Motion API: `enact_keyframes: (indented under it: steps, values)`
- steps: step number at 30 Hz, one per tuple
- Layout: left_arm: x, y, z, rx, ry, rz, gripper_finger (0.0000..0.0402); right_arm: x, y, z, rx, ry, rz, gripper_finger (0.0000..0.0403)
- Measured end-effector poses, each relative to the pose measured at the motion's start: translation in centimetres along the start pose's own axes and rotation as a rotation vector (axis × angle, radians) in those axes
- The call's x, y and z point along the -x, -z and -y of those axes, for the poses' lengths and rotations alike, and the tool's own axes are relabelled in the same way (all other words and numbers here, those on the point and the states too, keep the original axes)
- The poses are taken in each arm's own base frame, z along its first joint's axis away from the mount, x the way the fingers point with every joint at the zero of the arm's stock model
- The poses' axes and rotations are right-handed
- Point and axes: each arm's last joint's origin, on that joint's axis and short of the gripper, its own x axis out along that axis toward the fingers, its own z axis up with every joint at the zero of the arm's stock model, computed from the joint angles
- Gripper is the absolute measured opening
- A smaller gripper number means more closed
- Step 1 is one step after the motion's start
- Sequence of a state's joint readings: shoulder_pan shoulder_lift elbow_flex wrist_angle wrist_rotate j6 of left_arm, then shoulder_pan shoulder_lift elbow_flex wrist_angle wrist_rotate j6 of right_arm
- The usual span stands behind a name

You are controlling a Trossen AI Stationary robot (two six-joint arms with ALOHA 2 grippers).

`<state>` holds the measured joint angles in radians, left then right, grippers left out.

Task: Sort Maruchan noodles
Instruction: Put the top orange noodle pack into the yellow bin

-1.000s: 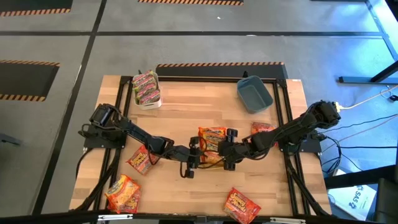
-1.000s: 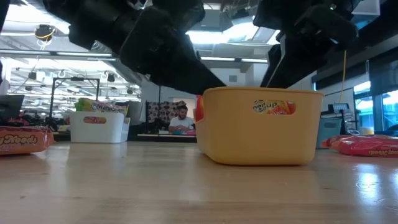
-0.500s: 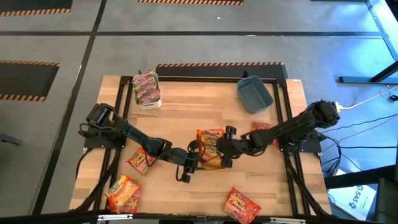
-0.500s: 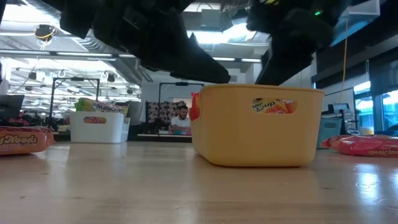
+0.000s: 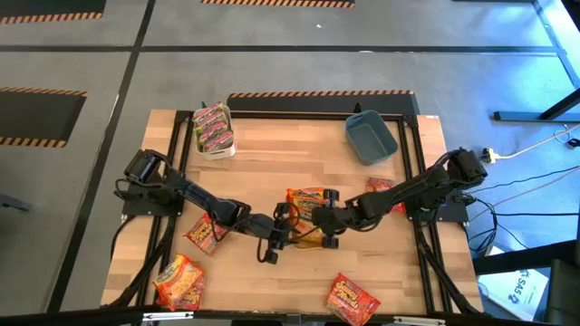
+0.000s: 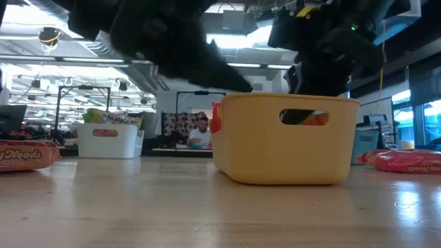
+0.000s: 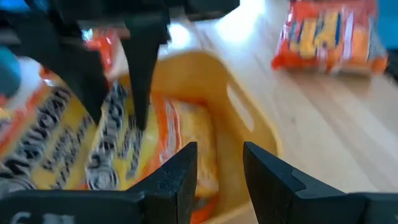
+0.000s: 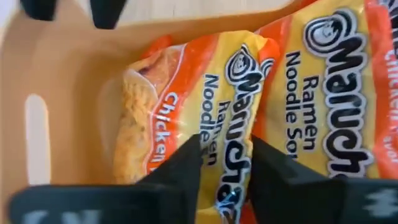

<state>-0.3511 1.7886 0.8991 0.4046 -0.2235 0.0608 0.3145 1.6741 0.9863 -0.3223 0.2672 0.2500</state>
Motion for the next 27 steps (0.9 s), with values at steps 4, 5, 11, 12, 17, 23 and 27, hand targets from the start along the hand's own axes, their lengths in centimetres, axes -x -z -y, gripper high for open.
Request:
enact_keyframes:
  steps: [4,5,11,12,17,23,27]
  values:
    - [0.0,-0.1,0.0,0.003,-0.001,0.000,0.0123,0.1,0.0,-0.3,0.013,-0.004,0.005,0.0030]
    - [0.0,0.0,0.0,0.001,-0.001,-0.007,0.0123,0.2,0.0,-0.4,0.029,-0.004,0.007,0.0016]
    - [0.0,0.1,-0.1,-0.001,-0.045,-0.018,0.0123,0.2,-0.1,-0.3,0.129,0.030,0.022,0.0006]
    - [0.0,0.1,-0.1,-0.001,-0.053,-0.018,0.0123,0.3,-0.1,-0.2,0.140,0.053,0.028,0.0003]
    - [0.0,0.0,-0.2,0.002,-0.079,-0.016,0.0123,0.6,-0.2,-0.1,0.195,0.159,0.049,0.0001]
    - [0.1,-0.2,-0.1,0.025,-0.071,0.008,0.0123,1.9,-0.6,-0.9,0.255,0.315,0.107,0.0000]
    - [0.1,-0.3,-0.2,0.032,-0.073,0.017,0.0123,2.8,-0.8,-1.9,0.318,0.445,0.139,0.0000]
